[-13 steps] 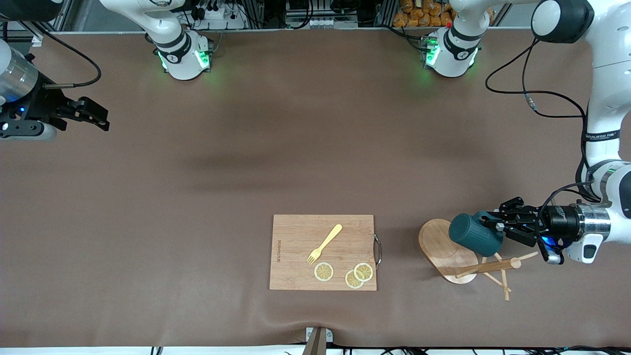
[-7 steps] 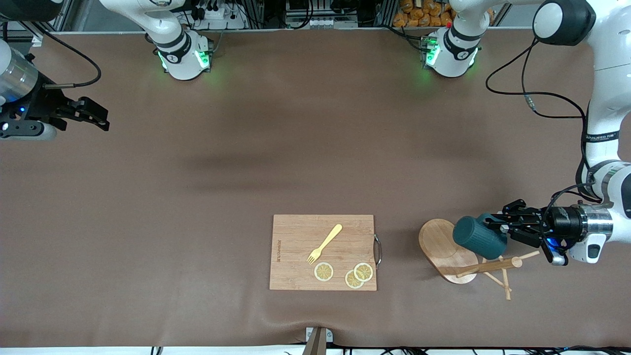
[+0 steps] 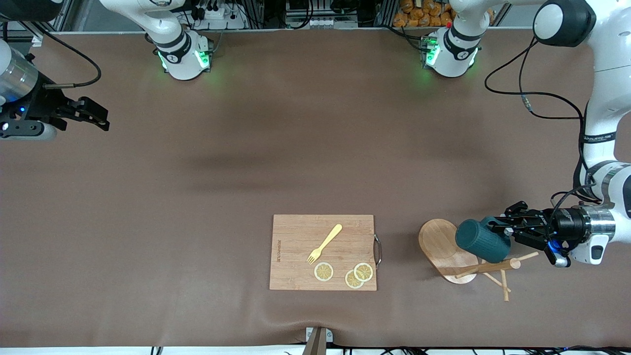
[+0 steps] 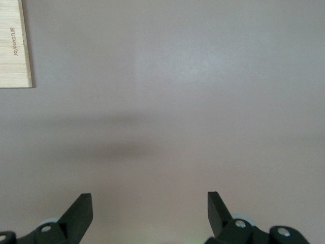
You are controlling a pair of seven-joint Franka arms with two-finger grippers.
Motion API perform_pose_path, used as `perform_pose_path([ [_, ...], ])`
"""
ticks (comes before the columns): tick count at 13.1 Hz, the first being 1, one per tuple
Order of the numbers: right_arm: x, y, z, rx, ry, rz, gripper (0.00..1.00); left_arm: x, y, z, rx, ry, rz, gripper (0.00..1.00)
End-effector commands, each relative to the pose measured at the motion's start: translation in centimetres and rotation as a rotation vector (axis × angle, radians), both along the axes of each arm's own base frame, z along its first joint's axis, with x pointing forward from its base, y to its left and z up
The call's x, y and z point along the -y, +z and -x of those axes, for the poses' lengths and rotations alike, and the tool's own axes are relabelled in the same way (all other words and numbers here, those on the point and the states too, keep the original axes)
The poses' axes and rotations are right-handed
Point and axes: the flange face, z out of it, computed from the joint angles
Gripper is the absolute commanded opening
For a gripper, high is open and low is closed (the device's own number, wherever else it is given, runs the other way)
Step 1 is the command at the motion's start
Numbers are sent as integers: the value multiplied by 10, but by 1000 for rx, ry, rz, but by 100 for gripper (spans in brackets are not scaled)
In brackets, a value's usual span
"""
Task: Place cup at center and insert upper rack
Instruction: 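Slide the mug onto a mug-tree peg with the left gripper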
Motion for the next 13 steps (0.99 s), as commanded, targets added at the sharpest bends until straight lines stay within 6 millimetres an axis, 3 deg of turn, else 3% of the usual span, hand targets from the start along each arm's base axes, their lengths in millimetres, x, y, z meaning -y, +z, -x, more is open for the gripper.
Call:
perform_pose_path([
  [1, -2, 5, 8, 7, -11, 15, 100, -1, -10, -2, 25, 6, 44, 0],
  [13, -1, 4, 8, 5, -12, 16, 100, 1, -11, -5, 68, 19, 30, 0],
])
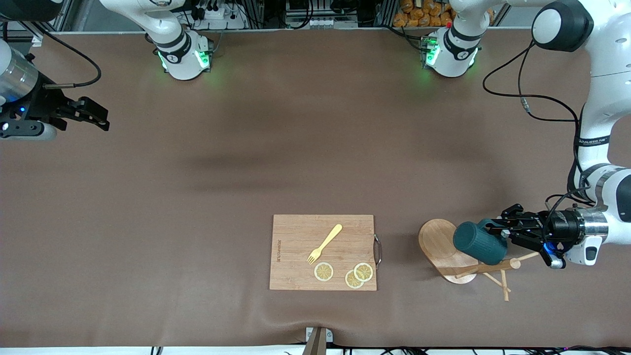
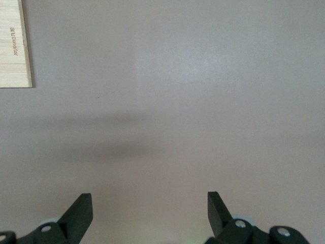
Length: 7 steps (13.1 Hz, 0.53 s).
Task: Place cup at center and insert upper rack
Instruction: 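Slide the mug onto a mug-tree peg with the left gripper, then open the left gripper and release the hanging mug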
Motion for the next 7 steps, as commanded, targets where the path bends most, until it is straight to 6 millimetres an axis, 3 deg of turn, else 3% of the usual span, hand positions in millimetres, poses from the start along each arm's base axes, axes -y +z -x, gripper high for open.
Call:
perform_pose_path([
  [1, 0, 4, 8, 4, -14, 17, 100, 1, 1, -4, 32, 13, 17, 0],
  [7, 0, 4, 8, 3, -14, 15, 100, 1, -4, -5, 42, 27, 6, 0],
])
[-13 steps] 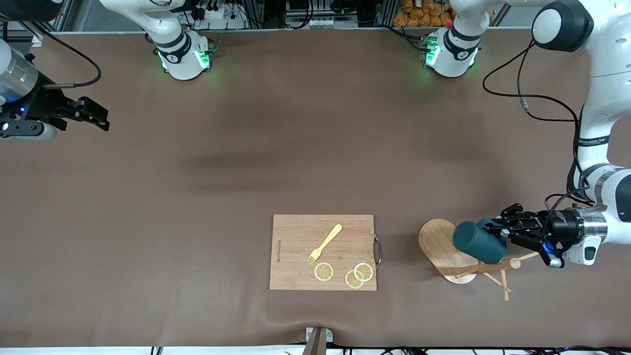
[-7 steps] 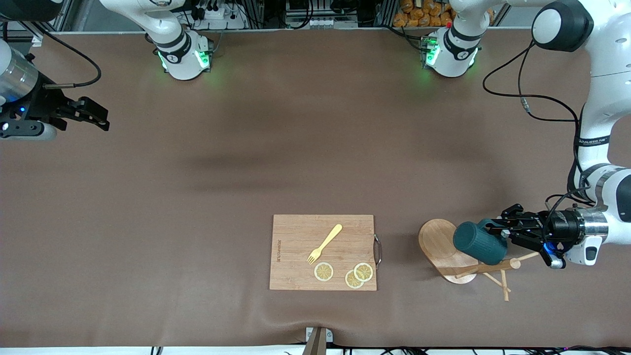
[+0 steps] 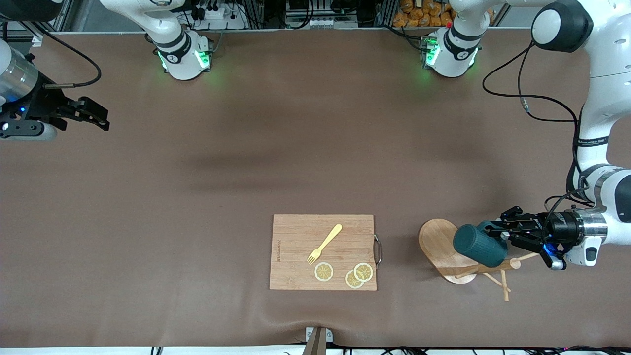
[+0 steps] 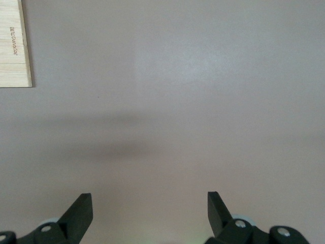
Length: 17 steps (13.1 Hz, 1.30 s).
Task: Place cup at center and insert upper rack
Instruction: 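Open the left gripper and release the hanging mug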
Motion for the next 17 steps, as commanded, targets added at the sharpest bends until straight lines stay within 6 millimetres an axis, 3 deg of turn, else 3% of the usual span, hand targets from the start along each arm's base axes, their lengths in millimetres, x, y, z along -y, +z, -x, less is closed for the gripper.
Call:
perform_pose_path([
  [1, 0, 4, 8, 4, -14, 15, 100, 2, -5, -4, 23, 13, 20, 3],
  [5, 0, 4, 8, 4, -14, 17, 100, 6, 5, -5, 22, 10, 25, 35],
  [7, 0, 4, 8, 4, -14, 15, 100, 14, 14, -5, 17, 0, 45, 100],
  [11, 0, 3, 7, 4, -14, 17, 100, 14, 47, -8, -19, 3, 40, 100],
  [14, 0, 3, 8, 1, -14, 15, 100, 11, 102, -5, -26, 11, 15, 100],
  [17, 0, 3, 8, 1, -14, 15, 100, 12, 170, 5, -20, 21, -40, 100],
])
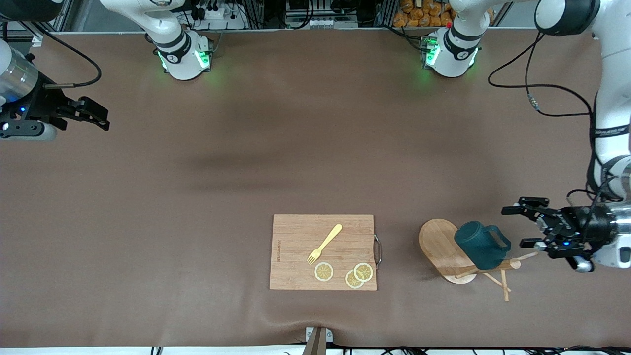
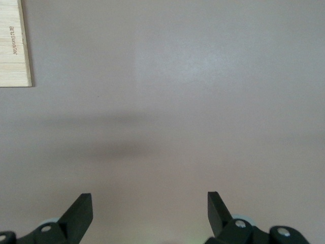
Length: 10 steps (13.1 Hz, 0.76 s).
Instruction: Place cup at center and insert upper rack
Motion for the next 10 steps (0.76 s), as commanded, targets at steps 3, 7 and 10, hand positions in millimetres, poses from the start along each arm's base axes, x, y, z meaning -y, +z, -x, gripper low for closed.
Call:
perform_pose_path([
  [3, 0, 3, 7, 4, -13, 17, 100, 9, 100, 29, 24, -6, -145, 100],
  [7, 0, 3, 7, 3, -13, 15, 100, 62, 148, 56, 107, -125, -423, 100],
  [10, 0, 3, 7, 3, -15, 15, 100, 106, 171, 80, 246, -272, -701, 100],
])
